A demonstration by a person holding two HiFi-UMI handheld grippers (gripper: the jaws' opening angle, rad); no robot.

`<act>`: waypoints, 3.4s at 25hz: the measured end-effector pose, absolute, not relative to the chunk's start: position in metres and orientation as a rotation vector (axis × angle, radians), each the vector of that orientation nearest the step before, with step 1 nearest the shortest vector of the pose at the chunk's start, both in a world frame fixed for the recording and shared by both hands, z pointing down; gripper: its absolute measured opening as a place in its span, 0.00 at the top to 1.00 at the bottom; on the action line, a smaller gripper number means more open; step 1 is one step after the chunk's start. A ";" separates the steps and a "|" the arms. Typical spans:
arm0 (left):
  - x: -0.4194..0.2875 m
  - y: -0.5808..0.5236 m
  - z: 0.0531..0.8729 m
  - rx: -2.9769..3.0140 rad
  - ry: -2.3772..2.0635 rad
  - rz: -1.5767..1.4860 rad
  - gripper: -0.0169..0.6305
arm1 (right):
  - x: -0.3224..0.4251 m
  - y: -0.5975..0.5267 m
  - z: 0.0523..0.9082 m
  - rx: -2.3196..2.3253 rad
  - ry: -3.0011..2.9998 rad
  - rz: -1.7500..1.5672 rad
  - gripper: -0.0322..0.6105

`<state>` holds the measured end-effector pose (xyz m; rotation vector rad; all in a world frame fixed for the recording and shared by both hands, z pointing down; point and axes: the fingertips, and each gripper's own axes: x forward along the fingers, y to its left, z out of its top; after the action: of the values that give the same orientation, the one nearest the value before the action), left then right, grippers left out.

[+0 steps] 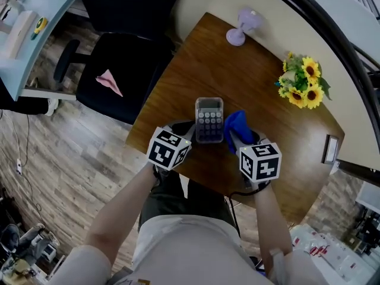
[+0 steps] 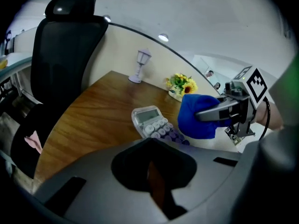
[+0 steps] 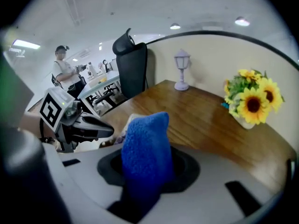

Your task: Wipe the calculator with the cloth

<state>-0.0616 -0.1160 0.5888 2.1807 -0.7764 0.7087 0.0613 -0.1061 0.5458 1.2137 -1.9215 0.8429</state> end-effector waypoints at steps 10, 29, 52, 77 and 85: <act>-0.093 -0.131 0.495 2.309 -0.941 0.705 0.97 | 0.027 -0.143 0.424 1.274 -2.163 0.612 0.75; -0.132 -0.170 0.260 2.707 -1.245 0.450 0.97 | -0.005 -0.151 0.173 1.425 -2.585 0.203 0.74; -0.130 -0.127 0.144 2.953 -1.306 0.288 0.97 | 0.020 -0.101 0.125 1.540 -2.613 0.109 0.74; -0.125 -0.116 0.194 2.875 -1.224 0.366 0.97 | 0.017 -0.091 0.183 1.463 -2.519 0.256 0.74; -0.128 -0.117 0.193 2.863 -1.225 0.358 0.97 | 0.017 -0.091 0.183 1.467 -2.508 0.264 0.74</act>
<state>-0.1279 -0.1172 0.1927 2.8631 -1.2249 0.3577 0.0171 -0.0906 0.1832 1.4667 -2.5083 0.2640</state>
